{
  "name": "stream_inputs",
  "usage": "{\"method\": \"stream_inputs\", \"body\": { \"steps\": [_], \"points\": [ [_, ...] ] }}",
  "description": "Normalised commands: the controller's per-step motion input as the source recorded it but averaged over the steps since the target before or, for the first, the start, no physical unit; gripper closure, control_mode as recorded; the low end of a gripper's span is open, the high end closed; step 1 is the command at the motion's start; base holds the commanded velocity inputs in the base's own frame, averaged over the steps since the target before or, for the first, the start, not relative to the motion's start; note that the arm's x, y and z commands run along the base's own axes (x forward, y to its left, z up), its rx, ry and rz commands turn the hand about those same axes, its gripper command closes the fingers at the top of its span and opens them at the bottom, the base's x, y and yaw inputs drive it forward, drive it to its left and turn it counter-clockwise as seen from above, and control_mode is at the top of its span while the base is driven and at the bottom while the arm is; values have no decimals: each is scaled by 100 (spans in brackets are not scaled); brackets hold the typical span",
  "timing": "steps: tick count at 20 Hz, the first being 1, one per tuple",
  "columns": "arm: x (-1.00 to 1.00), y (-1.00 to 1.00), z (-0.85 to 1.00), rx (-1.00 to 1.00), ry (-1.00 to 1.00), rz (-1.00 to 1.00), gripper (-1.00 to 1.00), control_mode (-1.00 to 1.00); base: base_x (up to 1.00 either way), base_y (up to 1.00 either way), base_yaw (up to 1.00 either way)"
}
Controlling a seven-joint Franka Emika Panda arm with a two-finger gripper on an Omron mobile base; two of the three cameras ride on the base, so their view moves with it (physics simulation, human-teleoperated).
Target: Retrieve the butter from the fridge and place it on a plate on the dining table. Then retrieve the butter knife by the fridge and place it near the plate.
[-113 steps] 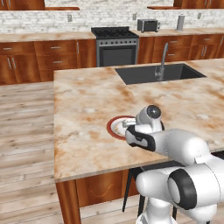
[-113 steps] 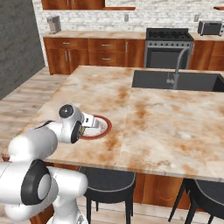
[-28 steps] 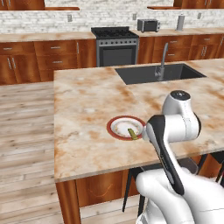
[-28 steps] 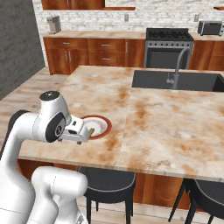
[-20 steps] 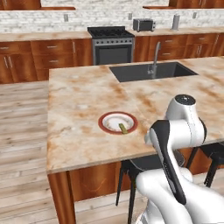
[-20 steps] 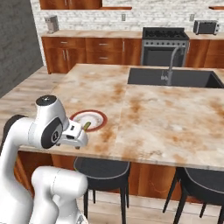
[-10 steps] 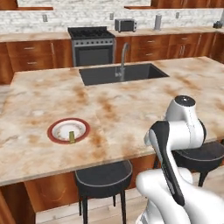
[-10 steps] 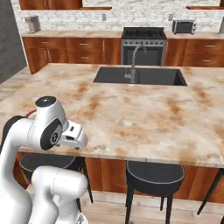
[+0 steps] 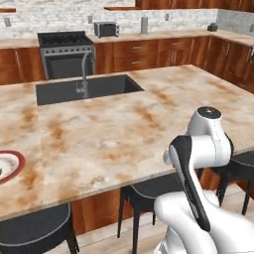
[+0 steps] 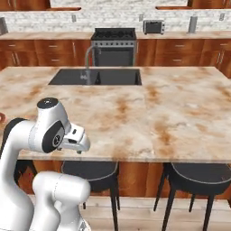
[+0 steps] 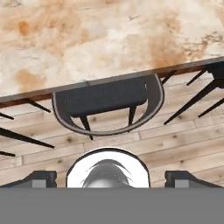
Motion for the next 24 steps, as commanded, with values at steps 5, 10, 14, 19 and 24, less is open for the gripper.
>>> {"method": "stream_inputs", "body": {
  "steps": [5, 10, 14, 19, 24],
  "points": [
    [0, 0, 0, 0, 0, 0, -100, 100, 3, -100, -18],
    [0, 0, 0, 0, 0, 0, -100, 100, 6, -100, -12],
    [0, 0, 0, 0, 0, 0, -100, 100, 22, -100, -6],
    [0, 0, 0, 0, 0, 0, -100, 100, 24, -100, 0],
    [0, 0, 0, 0, 0, 0, -100, 100, 50, -100, 0]
  ]
}}
